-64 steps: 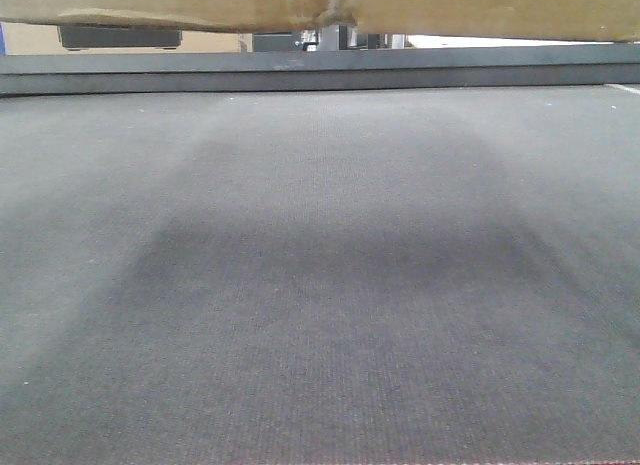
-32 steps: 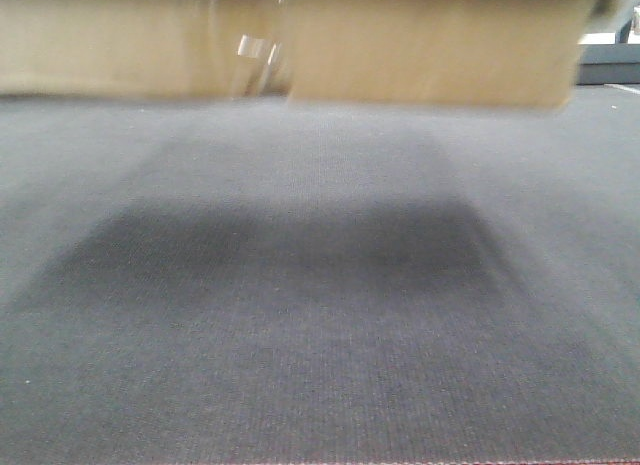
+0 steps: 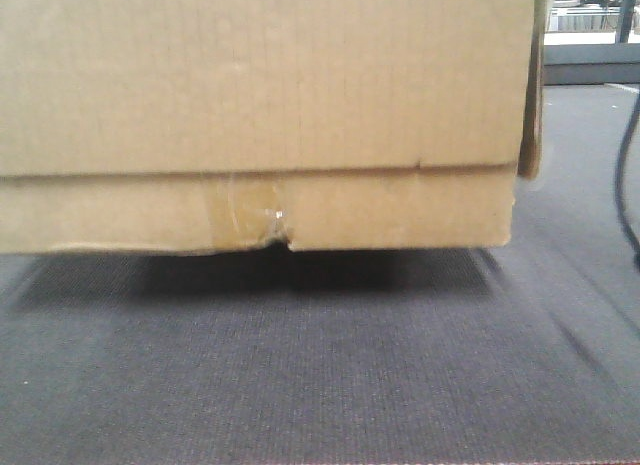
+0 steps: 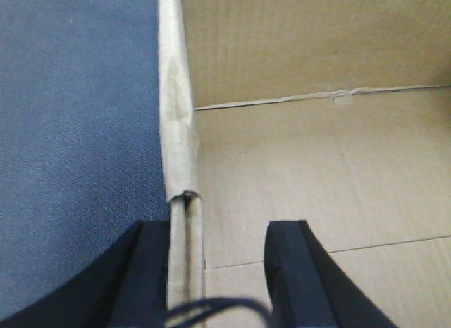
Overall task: Grab carton from right shelf to conveyor
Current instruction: 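Lower the carton onto the belt and open both grippers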
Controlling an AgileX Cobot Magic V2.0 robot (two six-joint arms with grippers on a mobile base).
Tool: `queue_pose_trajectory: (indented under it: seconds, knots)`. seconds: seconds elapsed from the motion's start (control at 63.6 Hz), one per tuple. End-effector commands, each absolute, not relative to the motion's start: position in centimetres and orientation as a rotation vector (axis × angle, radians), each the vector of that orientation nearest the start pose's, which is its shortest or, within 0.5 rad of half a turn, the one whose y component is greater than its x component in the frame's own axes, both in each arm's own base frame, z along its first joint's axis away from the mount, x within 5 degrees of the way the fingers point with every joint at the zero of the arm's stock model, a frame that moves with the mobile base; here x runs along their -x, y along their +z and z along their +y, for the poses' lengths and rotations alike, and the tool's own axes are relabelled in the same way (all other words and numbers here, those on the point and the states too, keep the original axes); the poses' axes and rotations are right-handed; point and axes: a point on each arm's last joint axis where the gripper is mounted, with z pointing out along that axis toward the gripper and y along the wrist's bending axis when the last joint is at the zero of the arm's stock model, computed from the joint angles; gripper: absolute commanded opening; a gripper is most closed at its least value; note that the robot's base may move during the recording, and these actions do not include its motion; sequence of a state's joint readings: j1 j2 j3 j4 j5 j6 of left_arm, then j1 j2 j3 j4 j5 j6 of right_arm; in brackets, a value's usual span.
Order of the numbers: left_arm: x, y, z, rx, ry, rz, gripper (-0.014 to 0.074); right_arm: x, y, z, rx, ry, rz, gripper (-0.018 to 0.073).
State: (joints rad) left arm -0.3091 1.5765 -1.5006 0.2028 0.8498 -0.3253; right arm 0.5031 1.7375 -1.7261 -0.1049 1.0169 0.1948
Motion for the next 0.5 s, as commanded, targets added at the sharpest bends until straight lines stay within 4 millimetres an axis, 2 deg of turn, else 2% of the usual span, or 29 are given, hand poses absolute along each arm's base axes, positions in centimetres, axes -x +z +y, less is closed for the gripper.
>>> queue_pose_trajectory:
  seconds: [0.0,0.031,0.047,0.079,0.094,0.11,0.157,0.189,0.267,0.33,0.487]
  knots:
    - [-34.0,36.8,-10.4,-0.096,-0.139,2.333,0.0145,-34.5,36.9,18.7,0.421,0.222,2.397,0.0118]
    - [-34.1,36.7,-10.4,-0.096,-0.139,2.334,0.0224,-34.5,36.9,18.7,0.421,0.222,2.397,0.0193]
    - [-34.1,36.8,-10.4,-0.096,-0.139,2.333,0.0224,-34.5,37.0,18.6,0.421,0.223,2.394,0.0232]
    - [-34.1,36.8,-10.4,-0.096,-0.14,2.33,0.0372,-34.4,37.1,18.5,0.418,0.224,2.391,0.0379]
    - [-34.1,36.8,-10.4,-0.096,-0.141,2.328,0.0392,-34.4,37.3,18.5,0.417,0.224,2.389,0.042]
    - [-34.1,36.8,-10.4,-0.096,-0.141,2.328,0.0453,-34.3,37.4,18.5,0.417,0.225,2.386,0.0459]
    - [-34.0,36.9,-10.4,-0.096,-0.143,2.323,0.0577,-34.1,37.8,18.4,0.415,0.228,2.378,0.0564]
    - [-33.9,37.1,-10.3,-0.095,-0.144,2.317,0.0631,-33.9,38.0,18.3,0.413,0.23,2.372,0.0576]
    - [-33.5,37.8,-10.2,-0.092,-0.152,2.301,0.0569,-33.2,39.2,17.9,0.407,0.24,2.346,0.0569]
    - [-32.8,39.1,-9.9,-0.086,-0.157,2.279,0.0536,-32.3,40.6,17.3,0.4,0.251,2.309,0.0569]
    - [-30.2,42.1,-8.9,-0.079,-0.149,2.216,0.0535,-29.9,43.8,15.8,0.381,0.26,2.223,0.0565]
